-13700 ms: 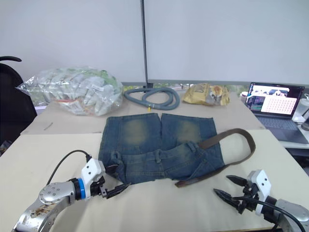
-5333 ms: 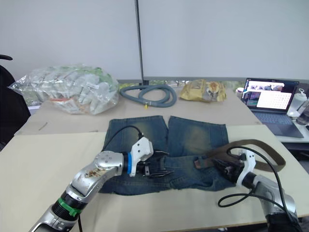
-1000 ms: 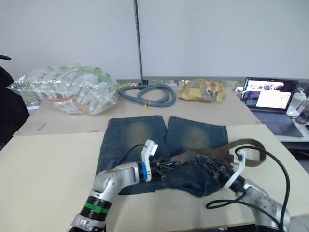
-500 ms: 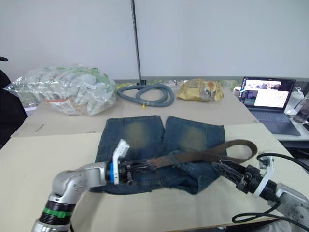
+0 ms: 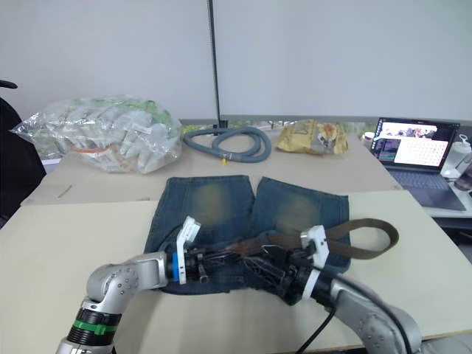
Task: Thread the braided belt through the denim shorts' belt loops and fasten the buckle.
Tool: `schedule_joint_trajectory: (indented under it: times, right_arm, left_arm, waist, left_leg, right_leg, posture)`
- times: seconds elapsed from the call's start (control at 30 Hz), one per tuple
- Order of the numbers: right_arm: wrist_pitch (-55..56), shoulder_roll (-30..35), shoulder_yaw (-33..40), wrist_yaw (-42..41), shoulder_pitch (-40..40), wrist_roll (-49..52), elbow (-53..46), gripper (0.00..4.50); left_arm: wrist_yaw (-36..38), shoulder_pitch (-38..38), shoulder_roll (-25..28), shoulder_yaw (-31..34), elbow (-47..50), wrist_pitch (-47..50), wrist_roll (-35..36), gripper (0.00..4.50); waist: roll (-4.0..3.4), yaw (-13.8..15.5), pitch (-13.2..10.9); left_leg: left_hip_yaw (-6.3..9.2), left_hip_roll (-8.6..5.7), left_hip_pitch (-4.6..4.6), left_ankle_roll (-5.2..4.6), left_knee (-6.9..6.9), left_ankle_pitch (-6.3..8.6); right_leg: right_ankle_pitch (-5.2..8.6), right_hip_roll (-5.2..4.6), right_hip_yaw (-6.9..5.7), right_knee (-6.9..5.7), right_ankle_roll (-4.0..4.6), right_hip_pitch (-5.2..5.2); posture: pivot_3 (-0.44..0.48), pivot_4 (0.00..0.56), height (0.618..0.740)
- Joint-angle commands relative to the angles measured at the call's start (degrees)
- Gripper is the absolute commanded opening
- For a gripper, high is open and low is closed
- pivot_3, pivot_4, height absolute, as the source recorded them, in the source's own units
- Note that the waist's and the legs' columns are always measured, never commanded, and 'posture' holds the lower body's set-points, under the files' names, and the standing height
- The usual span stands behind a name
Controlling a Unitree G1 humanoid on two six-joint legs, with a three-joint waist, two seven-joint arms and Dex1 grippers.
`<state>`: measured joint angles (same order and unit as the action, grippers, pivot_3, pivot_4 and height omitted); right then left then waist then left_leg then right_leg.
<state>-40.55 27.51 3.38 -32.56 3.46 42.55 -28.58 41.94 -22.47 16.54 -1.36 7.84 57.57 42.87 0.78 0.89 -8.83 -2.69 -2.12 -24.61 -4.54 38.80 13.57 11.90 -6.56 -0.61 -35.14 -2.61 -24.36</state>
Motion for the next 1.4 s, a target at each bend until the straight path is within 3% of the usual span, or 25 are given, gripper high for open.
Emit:
schedule_joint_trajectory:
  times: [0.03,0.23,0.37,0.57,0.8,1.2,1.4]
  right_arm:
    - [8.6,1.8,1.8,-0.5,-0.3,-7.3,-0.3,4.49]
    - [12.7,12.0,4.1,-3.5,-8.0,-16.2,-3.7,4.49]
    - [11.1,11.9,4.3,0.0,-7.9,-18.1,-5.0,4.49]
    - [5.9,11.9,3.9,4.5,-6.8,-21.2,-3.6,2.74]
    - [-2.3,6.1,10.5,14.0,-3.9,-20.7,-0.6,0.15]
    - [-14.4,-6.3,31.7,27.6,-3.6,-12.7,-1.2,0.05]
    - [-14.6,-5.6,33.6,28.7,-2.7,-11.5,-2.2,0.05]
  left_arm:
    - [-1.0,-1.6,-2.2,-0.4,1.8,-1.2,0.9,0.00]
    - [-1.8,-2.9,-5.6,-2.7,-0.2,-2.5,-0.7,0.00]
    - [-1.6,-3.6,-6.9,-3.8,-1.4,-3.1,-1.2,0.00]
    - [-1.1,-4.4,-8.0,-5.4,-2.9,-4.3,-2.4,0.00]
    - [0.9,-4.1,-6.5,-7.4,-2.0,-5.0,-2.9,0.00]
    - [-0.2,-3.1,-5.1,-6.6,-2.2,-4.4,-2.8,0.00]
    - [-0.5,-3.6,-6.1,-6.7,-2.8,-4.5,-2.7,0.00]
  waist:
    - [0.00,0.0,0.0]
    - [0.00,0.6,0.0]
    - [0.00,0.4,0.0]
    - [0.00,1.0,0.0]
    - [0.00,1.4,0.0]
    - [-0.05,1.5,0.0]
    - [-0.11,1.3,0.1]
  left_leg:
    - [0.00,-0.01,0.00,0.01,0.01,-0.01]
    - [0.00,0.02,0.02,-0.33,0.09,-0.25]
    - [0.00,0.08,0.03,-0.43,0.11,-0.33]
    - [0.00,0.07,0.02,-0.46,0.13,-0.35]
    - [-0.01,0.06,0.01,-0.48,0.15,-0.36]
    - [0.00,0.02,0.00,-0.51,0.14,-0.37]
    - [-0.01,0.02,0.01,-0.52,0.14,-0.38]
  right_leg:
    - [-0.01,0.01,-0.02,-0.01,-0.01,0.02]
    - [-0.09,0.08,-0.11,0.01,0.02,0.13]
    - [-0.12,0.16,-0.10,0.01,0.08,0.12]
    - [-0.12,0.18,-0.15,0.04,0.08,0.13]
    - [-0.13,0.17,-0.13,0.03,0.09,0.12]
    - [-0.18,0.13,-0.12,0.02,0.02,0.13]
    - [-0.18,0.20,-0.16,0.00,0.02,0.13]
  posture:
    - [0.000,0.150,0.740]
    - [0.000,0.150,0.740]
    - [0.000,0.150,0.740]
    - [0.000,0.150,0.740]
    - [0.000,0.150,0.740]
    - [0.000,0.150,0.740]
    - [0.000,0.150,0.740]
